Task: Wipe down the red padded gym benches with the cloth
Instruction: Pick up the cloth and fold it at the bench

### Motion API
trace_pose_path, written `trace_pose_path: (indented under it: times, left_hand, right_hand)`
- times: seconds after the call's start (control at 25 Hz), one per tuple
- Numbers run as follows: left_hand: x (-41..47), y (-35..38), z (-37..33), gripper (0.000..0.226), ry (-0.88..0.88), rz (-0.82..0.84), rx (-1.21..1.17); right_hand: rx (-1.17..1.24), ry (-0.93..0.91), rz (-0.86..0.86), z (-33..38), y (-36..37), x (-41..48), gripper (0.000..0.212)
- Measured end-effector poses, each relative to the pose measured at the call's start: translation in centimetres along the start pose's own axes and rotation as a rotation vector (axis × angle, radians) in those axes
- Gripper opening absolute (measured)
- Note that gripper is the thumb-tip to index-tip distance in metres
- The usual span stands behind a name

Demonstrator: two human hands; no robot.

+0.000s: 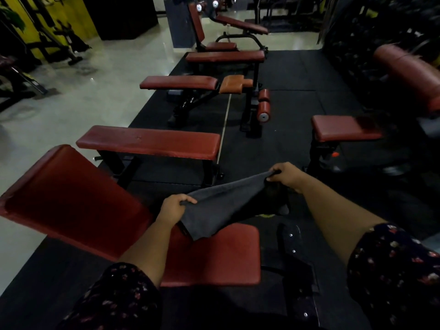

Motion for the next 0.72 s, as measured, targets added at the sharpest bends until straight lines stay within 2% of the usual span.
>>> trace_pose_path:
  times: [0.12,0.28,0.36,0.44,0.56,0.64,0.72]
  left_hand:
    - [0.3,-0.9,0.7,0.042,-0.076,-0.11,-0.061]
    - [0.2,-1.1,0.3,0.045,-0.068,-0.127,-0.089]
    - [0.2,-1.4,0.2,0.045,-0.079,-0.147,-0.106]
    - [0.0,-1.8,0.5,0.043,-0.106,-0.173,-0.106]
    - [-0.3,-1.9,1.1,0.041,-0.09,-0.124,-0.056]
    - [-0.3,-1.5,1.2,0.044,-0.048,-0.052,-0.026]
    - [-0.4,-1.5,1.3,0.044,-0.033,-0.024,-0.018]
  right_hand:
    - [0.048,0.047,-0.048,-0.7,-0.4,-0.1,0.012]
    - [0.009,0.135,-0.077,-2.3,0.0,0.1,0.015]
    - [0.169,0.197,-0.044,-3.0,0.6,0.0,0.002]
    - [0.351,0.254,-0.003,-2.8,0.7,-0.5,0.003]
    - [0.449,0.268,-0.049,-2.1,-0.4,-0.5,0.015]
    - [0.346,0.213,-0.105,-1.6,-1.2,-0.3,0.017]
    - [0.149,0.104,-0.093,-1.0,-1.5,0.0,0.016]
Point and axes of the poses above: each hand's wrist, its own x-axis towards the middle knuckle, its own y-axis out of the palm, z = x × y, the point moved 7 cm from there along x, towards the middle knuckle, and after that the axes turned 8 degrees about -z, right-handed, at the moved point
